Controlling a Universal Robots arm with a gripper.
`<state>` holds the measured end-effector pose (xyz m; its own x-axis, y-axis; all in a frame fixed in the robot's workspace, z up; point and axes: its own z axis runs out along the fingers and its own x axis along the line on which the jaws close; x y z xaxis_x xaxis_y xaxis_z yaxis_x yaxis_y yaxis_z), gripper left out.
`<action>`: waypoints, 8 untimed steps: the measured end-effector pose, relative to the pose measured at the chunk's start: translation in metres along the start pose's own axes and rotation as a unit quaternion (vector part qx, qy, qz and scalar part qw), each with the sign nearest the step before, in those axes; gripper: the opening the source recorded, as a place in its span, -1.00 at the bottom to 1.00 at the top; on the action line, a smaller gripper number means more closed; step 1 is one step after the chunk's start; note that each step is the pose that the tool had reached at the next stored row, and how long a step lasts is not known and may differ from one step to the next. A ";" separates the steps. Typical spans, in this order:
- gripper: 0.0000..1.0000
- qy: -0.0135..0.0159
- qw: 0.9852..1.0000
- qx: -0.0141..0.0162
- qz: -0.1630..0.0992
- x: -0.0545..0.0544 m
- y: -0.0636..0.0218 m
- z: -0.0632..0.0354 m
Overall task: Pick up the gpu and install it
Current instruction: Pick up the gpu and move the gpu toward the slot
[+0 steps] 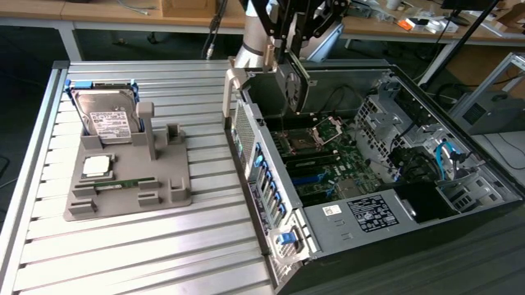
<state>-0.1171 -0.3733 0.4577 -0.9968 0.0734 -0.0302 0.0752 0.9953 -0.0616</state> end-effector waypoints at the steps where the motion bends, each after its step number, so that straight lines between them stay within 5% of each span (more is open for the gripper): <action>1: -0.46 0.000 1.000 0.000 0.000 -0.001 0.0000 0.0010; 8: -0.46 0.000 1.000 0.000 0.000 -0.010 0.0003 0.0089</action>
<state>-0.1070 -0.3743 0.4492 -0.9969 0.0733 -0.0301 0.0751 0.9952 -0.0620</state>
